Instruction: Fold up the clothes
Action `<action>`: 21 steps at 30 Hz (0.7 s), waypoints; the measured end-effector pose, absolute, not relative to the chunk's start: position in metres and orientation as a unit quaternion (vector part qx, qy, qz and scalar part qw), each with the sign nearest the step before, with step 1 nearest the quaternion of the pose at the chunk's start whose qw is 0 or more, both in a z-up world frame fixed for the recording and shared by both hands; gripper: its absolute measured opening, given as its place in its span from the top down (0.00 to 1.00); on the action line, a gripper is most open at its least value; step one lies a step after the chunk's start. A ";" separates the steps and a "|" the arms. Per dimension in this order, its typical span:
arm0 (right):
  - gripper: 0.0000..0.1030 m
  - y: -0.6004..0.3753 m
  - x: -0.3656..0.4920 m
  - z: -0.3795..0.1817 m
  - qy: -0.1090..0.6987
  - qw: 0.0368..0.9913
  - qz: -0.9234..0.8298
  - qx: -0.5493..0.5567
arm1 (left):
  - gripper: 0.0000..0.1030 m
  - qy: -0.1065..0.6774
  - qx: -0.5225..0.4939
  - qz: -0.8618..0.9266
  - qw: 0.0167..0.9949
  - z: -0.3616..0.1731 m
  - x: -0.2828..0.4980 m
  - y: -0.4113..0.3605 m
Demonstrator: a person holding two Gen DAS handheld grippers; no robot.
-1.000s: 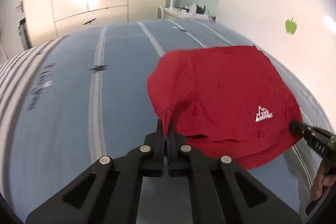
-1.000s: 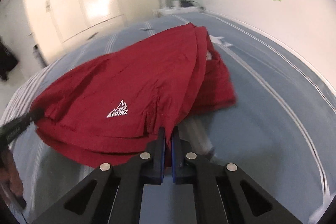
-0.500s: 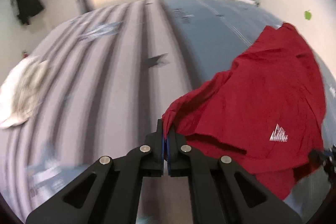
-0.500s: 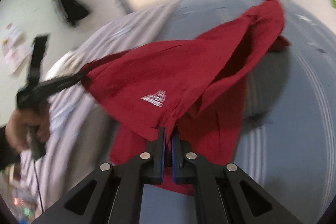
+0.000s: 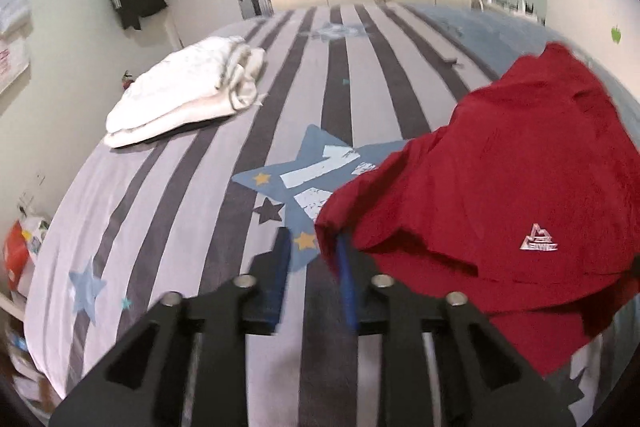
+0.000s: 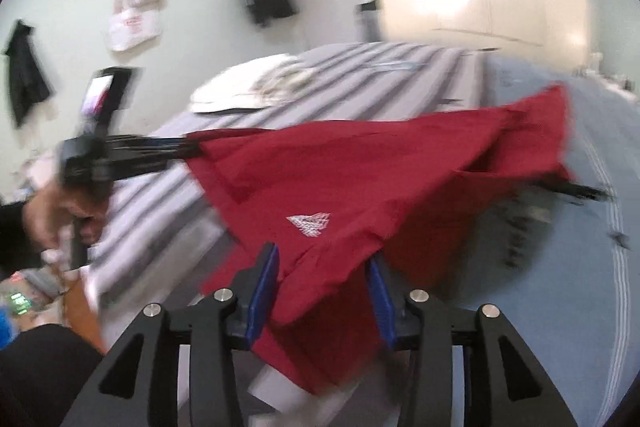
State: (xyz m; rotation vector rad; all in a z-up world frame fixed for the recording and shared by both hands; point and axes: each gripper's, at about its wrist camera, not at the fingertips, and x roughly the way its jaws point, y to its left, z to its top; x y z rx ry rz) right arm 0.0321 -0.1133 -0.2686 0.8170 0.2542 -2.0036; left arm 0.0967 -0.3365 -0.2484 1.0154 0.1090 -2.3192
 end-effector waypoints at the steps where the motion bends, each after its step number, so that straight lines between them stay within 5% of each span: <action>1: 0.60 -0.102 0.030 -0.266 0.102 0.442 -0.828 0.331 | 0.52 0.036 0.369 -0.878 0.302 -0.242 0.102 -0.327; 5: 0.56 -0.059 0.023 -0.250 0.100 0.346 -0.873 0.330 | 0.16 0.062 0.325 -0.892 0.308 -0.211 0.130 -0.291; 11: 0.50 -0.019 -0.025 -0.233 0.078 0.265 -0.890 0.364 | 0.16 0.066 0.326 -0.908 0.254 -0.196 0.112 -0.249; 21: 0.48 -0.019 -0.168 -0.266 0.042 0.227 -0.904 0.360 | 0.16 0.065 0.352 -0.920 0.160 -0.240 -0.059 -0.188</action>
